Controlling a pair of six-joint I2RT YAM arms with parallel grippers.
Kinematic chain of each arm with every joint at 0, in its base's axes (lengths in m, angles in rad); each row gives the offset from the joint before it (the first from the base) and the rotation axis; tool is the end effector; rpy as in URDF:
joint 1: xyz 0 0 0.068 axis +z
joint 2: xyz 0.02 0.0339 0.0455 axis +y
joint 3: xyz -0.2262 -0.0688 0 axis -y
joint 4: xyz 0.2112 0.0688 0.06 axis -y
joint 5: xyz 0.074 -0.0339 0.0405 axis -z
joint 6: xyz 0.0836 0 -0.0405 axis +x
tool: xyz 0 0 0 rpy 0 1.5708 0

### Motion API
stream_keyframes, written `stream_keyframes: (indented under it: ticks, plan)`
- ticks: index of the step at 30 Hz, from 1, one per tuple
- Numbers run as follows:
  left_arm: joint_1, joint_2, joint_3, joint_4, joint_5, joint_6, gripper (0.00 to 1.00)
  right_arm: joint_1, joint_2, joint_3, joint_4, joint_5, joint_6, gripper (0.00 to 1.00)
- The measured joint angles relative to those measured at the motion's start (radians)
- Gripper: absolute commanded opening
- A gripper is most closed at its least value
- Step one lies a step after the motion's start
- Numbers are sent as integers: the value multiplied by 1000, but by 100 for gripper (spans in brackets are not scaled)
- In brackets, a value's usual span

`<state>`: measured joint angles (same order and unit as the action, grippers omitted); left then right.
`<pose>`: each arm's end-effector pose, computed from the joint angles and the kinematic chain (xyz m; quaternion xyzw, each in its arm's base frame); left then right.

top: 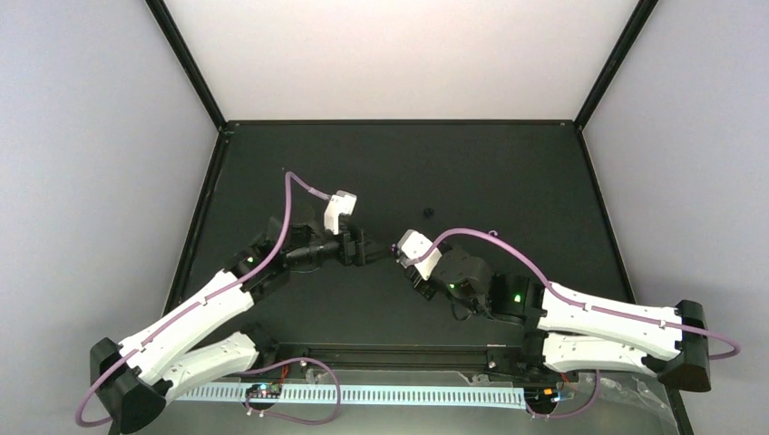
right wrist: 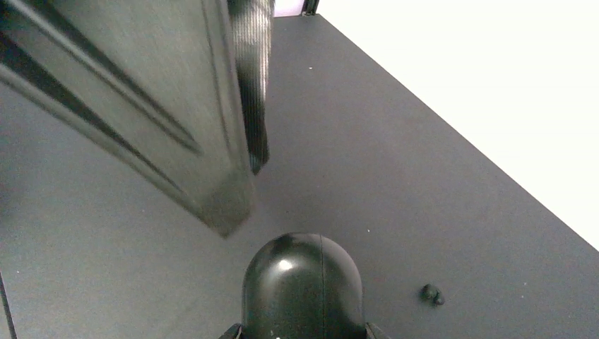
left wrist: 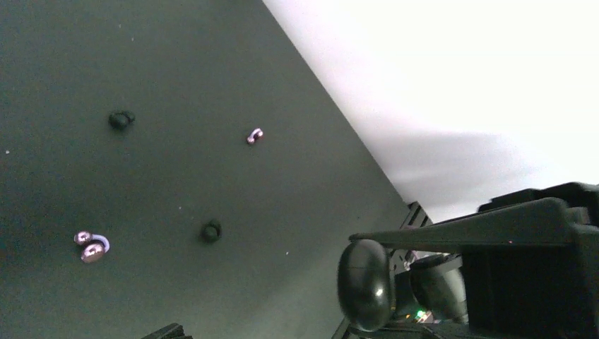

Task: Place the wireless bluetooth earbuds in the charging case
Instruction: Pick up the charging case at the center of the board.

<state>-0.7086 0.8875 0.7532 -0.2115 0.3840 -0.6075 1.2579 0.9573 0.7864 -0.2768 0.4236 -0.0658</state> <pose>0.1596 -0.1781 0.2687 0.1502 0.7966 -0.4687 0.3510 0.1076 0.2211 0.2566 -0.4203 0.7216 0.1450 0.5307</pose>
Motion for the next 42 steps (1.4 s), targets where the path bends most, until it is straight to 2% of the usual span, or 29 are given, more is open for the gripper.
stream_keyframes:
  ticks: [8, 27, 37, 42]
  plan:
    - [0, 73, 16, 1, 56, -50, 71, 16, 37, 26, 11, 21, -26, 37]
    - [-43, 113, 16, 77, 123, -119, 51, 17, 93, 32, 86, 21, -29, 37]
    - [-50, 131, 15, 99, 118, -138, 34, 18, 95, 32, 101, 25, -30, 37]
    - [-50, 136, 14, 101, 115, -143, 28, 20, 94, 32, 106, 26, -29, 42]
